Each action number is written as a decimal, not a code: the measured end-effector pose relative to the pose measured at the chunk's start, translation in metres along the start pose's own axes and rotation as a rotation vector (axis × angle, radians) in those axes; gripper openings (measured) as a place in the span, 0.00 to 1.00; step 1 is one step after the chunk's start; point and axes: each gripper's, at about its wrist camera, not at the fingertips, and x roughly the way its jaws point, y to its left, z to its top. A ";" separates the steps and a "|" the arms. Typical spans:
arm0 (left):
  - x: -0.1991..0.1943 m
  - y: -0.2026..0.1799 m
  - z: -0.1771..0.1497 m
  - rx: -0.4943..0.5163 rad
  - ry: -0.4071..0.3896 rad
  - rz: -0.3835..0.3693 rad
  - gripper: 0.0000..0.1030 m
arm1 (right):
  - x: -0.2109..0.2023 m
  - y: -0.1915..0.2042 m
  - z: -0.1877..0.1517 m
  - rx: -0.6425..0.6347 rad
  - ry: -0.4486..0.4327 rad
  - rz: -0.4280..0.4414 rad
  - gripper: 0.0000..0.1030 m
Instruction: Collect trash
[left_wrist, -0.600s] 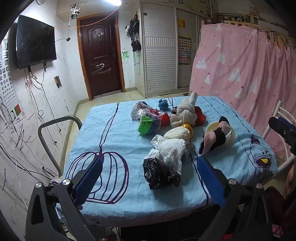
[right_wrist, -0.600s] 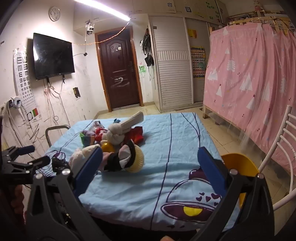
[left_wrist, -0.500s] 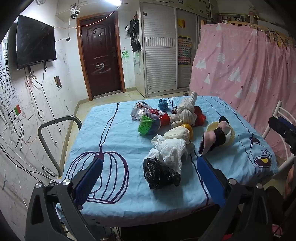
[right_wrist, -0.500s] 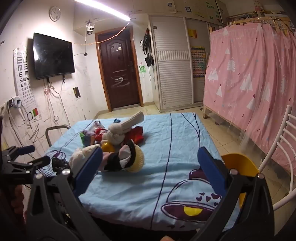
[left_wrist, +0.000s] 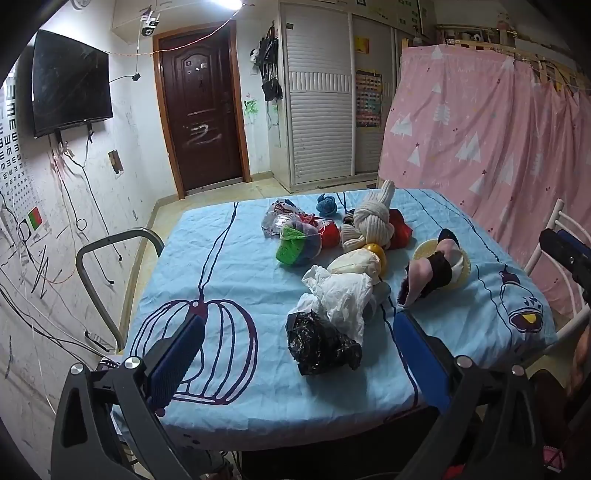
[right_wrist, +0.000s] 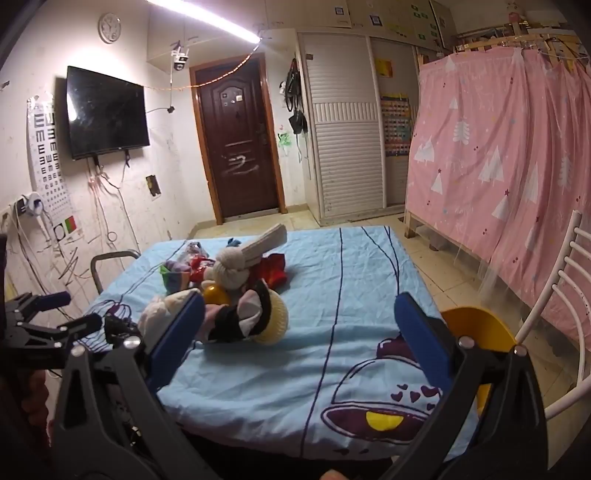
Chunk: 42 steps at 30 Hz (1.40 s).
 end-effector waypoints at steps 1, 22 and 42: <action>0.000 0.000 0.000 0.000 -0.001 0.001 0.91 | -0.001 0.001 0.000 -0.001 -0.001 0.001 0.95; 0.000 0.002 -0.002 0.001 0.003 0.002 0.91 | -0.002 0.000 0.000 -0.002 -0.003 0.000 0.95; 0.001 -0.001 -0.006 0.013 0.005 0.002 0.91 | -0.002 0.000 0.000 -0.003 -0.003 0.000 0.95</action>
